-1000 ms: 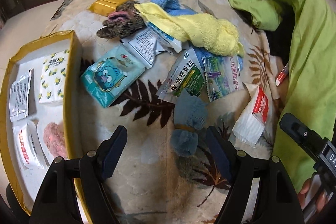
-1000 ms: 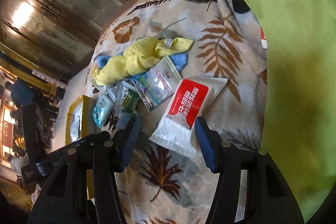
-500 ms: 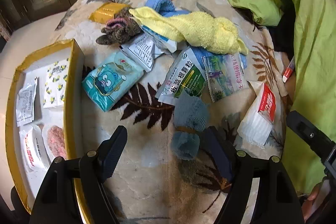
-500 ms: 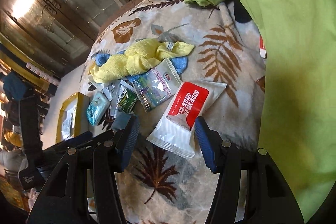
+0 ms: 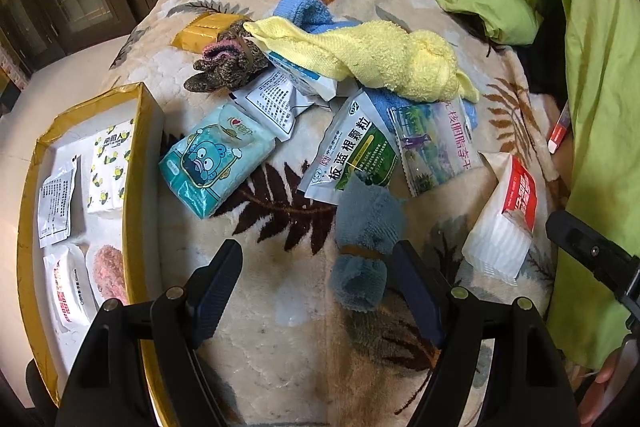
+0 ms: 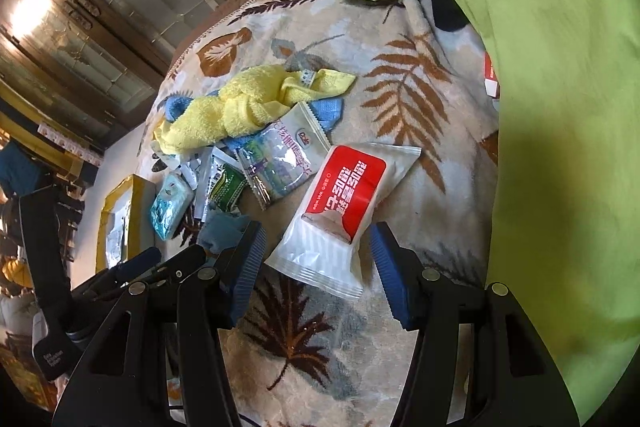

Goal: Organize soft objects
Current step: 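Grasp the blue sock with left gripper while right grasps the red-labelled white packet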

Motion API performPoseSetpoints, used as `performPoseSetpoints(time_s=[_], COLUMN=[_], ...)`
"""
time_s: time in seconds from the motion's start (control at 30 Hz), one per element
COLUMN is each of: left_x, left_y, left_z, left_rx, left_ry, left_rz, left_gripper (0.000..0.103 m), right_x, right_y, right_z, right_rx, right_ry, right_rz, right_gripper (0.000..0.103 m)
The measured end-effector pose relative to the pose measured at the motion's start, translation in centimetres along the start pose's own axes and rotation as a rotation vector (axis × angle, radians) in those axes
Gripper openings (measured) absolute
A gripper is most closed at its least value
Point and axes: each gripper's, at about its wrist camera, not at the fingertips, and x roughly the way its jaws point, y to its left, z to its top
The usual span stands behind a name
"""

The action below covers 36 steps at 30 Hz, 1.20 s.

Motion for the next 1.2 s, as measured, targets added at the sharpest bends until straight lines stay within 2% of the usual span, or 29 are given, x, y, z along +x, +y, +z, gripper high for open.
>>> performPoseSetpoints(time_s=[0.17, 0.3, 0.47, 0.83, 1.07, 1.2], left_x=[-0.1, 0.1, 0.7, 2.2, 3.6, 4.5], left_y=[-0.2, -0.1, 0.7, -0.3, -1.2, -1.6], left_z=[0.0, 0.2, 0.6, 0.9, 1.1, 1.1], left_rx=[0.016, 0.011, -0.046, -0.018, -0.013, -0.018], left_ry=[-0.014, -0.009, 0.045, 0.093, 0.131, 0.154], left_rz=[0.019, 0.011, -0.068, -0.070, -0.083, -0.089], left_gripper=[0.078, 0.078, 0.078, 0.078, 0.078, 0.078], right_x=[0.2, 0.2, 0.4, 1.8, 3.6, 5.4], right_y=[-0.7, -0.7, -0.9, -1.3, -1.6, -1.5], right_z=[0.3, 0.4, 0.4, 0.7, 1.4, 2.0], right_rx=[0.056, 0.054, 0.064, 0.104, 0.177, 0.210], right_ry=[0.005, 0.003, 0.012, 0.050, 0.050, 0.082], right_rz=[0.007, -0.005, -0.010, 0.021, -0.008, -0.037], right_gripper=[0.055, 0.055, 0.055, 0.055, 0.056, 0.056])
